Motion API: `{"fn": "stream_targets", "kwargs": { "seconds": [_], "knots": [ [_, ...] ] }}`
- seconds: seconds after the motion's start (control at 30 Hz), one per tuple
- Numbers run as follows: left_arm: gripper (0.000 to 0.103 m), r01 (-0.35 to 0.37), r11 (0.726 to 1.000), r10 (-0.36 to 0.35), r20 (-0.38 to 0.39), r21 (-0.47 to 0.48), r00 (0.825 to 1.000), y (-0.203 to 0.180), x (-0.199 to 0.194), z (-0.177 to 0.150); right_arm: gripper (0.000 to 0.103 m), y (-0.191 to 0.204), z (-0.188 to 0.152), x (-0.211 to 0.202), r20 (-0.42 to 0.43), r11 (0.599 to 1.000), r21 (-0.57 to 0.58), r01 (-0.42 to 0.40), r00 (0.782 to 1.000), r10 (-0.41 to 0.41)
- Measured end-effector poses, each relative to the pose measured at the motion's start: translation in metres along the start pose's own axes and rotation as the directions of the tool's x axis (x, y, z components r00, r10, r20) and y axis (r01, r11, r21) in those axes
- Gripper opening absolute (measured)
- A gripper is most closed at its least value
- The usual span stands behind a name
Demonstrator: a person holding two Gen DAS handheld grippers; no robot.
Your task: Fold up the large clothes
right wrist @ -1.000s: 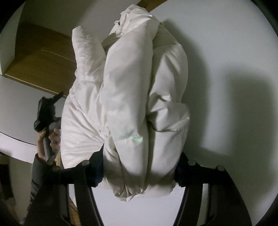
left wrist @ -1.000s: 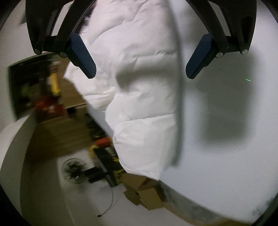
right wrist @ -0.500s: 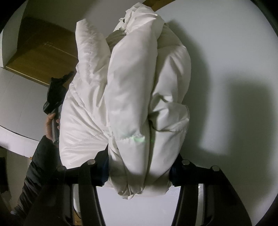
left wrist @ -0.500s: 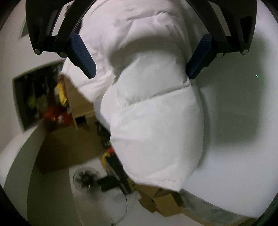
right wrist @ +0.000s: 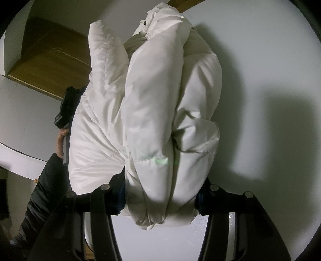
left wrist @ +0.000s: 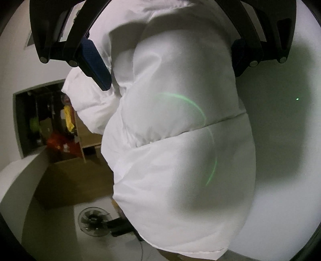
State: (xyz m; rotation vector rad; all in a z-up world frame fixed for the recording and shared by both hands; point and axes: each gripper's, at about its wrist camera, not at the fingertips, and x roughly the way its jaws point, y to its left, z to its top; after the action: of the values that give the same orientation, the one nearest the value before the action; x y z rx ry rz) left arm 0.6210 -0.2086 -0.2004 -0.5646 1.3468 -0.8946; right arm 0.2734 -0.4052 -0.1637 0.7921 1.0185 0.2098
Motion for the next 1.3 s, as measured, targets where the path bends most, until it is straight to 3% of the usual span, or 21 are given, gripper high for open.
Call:
{"fn": "stream_targets", "kwargs": {
  "seconds": [0.07, 0.13, 0.23, 0.33, 0.6, 0.73, 0.93, 1.2, 1.3],
  "knots": [
    [0.091, -0.052, 0.999, 0.052, 0.008, -0.001, 0.999, -0.001, -0.002, -0.004, 0.053, 0.0, 0.0, 0.0, 0.002, 1.0, 0.003, 0.001, 1.0, -0.001],
    [0.065, -0.111, 0.994, 0.111, 0.021, 0.009, 0.994, -0.004, -0.006, -0.008, 0.053, 0.001, -0.001, -0.002, 0.013, 1.0, 0.006, 0.002, 1.0, -0.002],
    [0.042, -0.151, 0.987, 0.149, 0.041, 0.049, 0.988, -0.016, -0.014, -0.015, 0.044, 0.009, -0.004, -0.008, 0.046, 1.0, -0.022, 0.013, 0.999, -0.012],
    [0.032, -0.209, 0.973, 0.201, 0.088, 0.094, 0.976, -0.034, -0.024, -0.024, 0.034, 0.019, -0.005, -0.016, 0.061, 0.999, -0.023, 0.026, 0.998, -0.024],
    [0.029, -0.281, 0.941, 0.233, 0.237, 0.191, 0.943, -0.093, -0.115, -0.052, 0.029, 0.085, -0.025, -0.043, 0.08, 0.992, -0.128, -0.012, 0.997, 0.022],
    [0.029, -0.34, 0.913, 0.271, 0.287, 0.226, 0.919, -0.103, -0.164, -0.09, 0.029, 0.122, -0.054, -0.049, 0.075, 0.98, -0.197, -0.029, 0.996, 0.044],
    [0.029, -0.373, 0.904, 0.312, 0.272, 0.208, 0.91, -0.067, -0.206, -0.135, 0.029, 0.151, -0.115, -0.03, 0.007, 0.966, -0.252, -0.05, 0.999, 0.054],
    [0.03, -0.397, 0.908, 0.362, 0.23, 0.132, 0.903, 0.011, -0.189, -0.173, 0.031, 0.139, -0.163, 0.011, -0.068, 0.975, -0.222, -0.006, 0.998, -0.009],
    [0.041, -0.403, 0.908, 0.362, 0.265, 0.118, 0.894, 0.026, -0.188, -0.178, 0.041, 0.136, -0.165, 0.014, -0.062, 0.981, -0.196, -0.012, 0.998, 0.0]
  ]
}}
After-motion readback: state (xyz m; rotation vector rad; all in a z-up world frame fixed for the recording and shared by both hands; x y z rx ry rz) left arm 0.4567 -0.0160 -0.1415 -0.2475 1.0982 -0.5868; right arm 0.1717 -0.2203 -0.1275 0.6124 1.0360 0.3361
